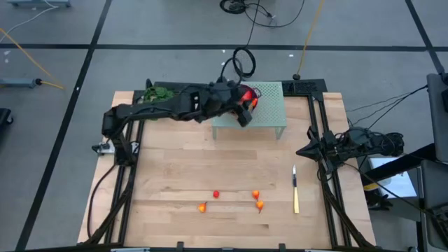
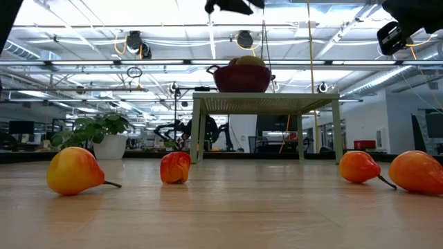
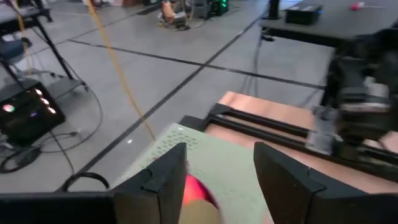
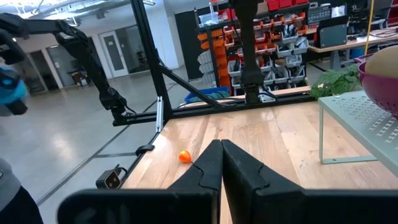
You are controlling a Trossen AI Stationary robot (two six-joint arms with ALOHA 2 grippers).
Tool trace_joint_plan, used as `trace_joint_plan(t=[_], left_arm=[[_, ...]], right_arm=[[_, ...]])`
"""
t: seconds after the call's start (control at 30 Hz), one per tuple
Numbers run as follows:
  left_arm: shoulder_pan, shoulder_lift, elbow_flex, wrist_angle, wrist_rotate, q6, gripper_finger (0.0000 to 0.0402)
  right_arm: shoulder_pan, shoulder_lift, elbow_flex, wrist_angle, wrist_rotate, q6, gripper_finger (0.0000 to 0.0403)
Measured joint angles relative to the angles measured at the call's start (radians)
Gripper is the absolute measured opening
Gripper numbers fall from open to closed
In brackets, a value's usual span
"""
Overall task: Pick & Place Fruit
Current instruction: Put the pear into the strainer bowl
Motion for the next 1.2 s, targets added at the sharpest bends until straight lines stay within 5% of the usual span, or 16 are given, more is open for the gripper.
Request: trace_joint_plan(t=[0.43,0.67,0.9,1.2], left_arm=[[-0.217,-0.027,-0.002,-0.235,-0.005,-0.139,0.0076],[-0.317,-0.026,-0.002,-0.363,-0.004,-0.332,0.0009],[-0.419,-0.025,-0.002,-0.45,0.0,-0.56,0.0007],[-0.535,-0.025,-0.002,-0.611,0.146,-0.972,0.0002]], right_arm=[[0.0,0.0,0.0,0.0,-0.001,0.0,0.0004],[0.0,0.0,0.0,0.0,-0.001,0.0,0.0004],[0.0,0.0,0.0,0.0,0.0,0.0,0.0004],[0.0,0.0,0.0,0.0,-0.001,0.0,0.0004]])
